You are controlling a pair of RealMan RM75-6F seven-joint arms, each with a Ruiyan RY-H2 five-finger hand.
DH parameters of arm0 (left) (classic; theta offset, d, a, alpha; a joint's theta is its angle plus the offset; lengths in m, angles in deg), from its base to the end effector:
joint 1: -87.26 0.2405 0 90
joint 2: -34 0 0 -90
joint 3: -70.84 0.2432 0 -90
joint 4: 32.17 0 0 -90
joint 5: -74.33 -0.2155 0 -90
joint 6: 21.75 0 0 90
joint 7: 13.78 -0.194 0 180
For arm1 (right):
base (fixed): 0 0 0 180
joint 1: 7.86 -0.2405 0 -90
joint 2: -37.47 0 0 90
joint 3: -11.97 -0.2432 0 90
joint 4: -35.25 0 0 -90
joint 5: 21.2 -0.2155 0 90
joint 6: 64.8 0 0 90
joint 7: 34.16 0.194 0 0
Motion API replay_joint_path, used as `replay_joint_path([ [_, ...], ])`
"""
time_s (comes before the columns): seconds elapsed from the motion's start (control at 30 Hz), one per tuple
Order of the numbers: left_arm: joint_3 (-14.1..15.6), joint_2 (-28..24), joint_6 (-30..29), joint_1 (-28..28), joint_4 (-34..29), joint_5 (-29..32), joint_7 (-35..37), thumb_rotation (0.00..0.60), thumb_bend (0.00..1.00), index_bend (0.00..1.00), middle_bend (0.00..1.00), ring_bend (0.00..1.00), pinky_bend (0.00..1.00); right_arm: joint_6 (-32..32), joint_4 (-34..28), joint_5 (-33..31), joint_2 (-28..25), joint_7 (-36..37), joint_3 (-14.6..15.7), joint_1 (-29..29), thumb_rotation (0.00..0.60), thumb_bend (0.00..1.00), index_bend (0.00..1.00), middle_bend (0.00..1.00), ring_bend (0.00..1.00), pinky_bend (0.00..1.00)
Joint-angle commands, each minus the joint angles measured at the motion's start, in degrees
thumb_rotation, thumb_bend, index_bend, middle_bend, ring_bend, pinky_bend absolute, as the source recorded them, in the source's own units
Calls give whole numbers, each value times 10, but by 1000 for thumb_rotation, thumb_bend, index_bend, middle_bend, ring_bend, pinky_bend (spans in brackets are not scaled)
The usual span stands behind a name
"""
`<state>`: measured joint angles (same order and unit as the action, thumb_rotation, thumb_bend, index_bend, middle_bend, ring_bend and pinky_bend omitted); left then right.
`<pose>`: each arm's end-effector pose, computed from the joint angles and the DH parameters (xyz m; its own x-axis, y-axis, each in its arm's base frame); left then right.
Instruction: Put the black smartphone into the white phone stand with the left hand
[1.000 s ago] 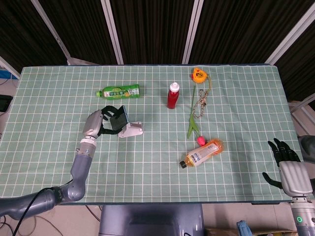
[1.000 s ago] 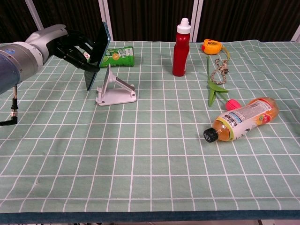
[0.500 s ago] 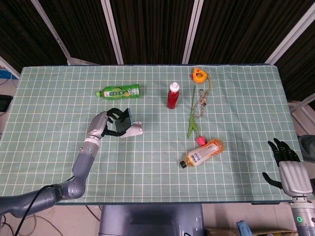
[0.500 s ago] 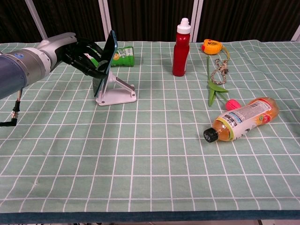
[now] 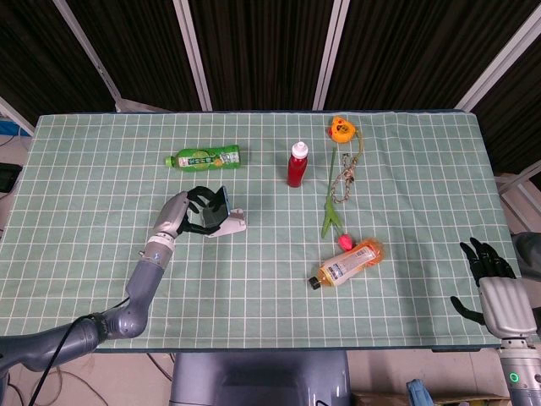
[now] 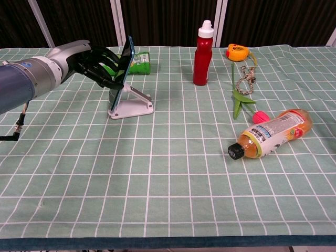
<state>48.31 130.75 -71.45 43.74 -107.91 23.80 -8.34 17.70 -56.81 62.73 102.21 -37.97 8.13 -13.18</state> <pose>-0.1271 0.4285 -0.0471 -0.2313 0.3244 0.9172 0.9699 0.0032 0.2434 -0.3072 -0.2365 0.1430 0.4453 -0.0287 0.8949 -0.8950 0.0158 0.4459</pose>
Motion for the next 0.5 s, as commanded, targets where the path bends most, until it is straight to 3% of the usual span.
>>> replay_joint_path([
  [0.03, 1, 1, 6, -1, 5, -4, 8, 600, 260, 443, 615, 354, 423, 0, 0, 0, 0, 0, 0, 0, 600, 324, 78, 0, 0, 178],
  [0.5, 6, 6, 20, 1, 28, -22, 45, 600, 260, 443, 617, 355, 426, 0, 0, -1, 0, -2, 0, 0, 600, 324, 79, 0, 0, 178],
])
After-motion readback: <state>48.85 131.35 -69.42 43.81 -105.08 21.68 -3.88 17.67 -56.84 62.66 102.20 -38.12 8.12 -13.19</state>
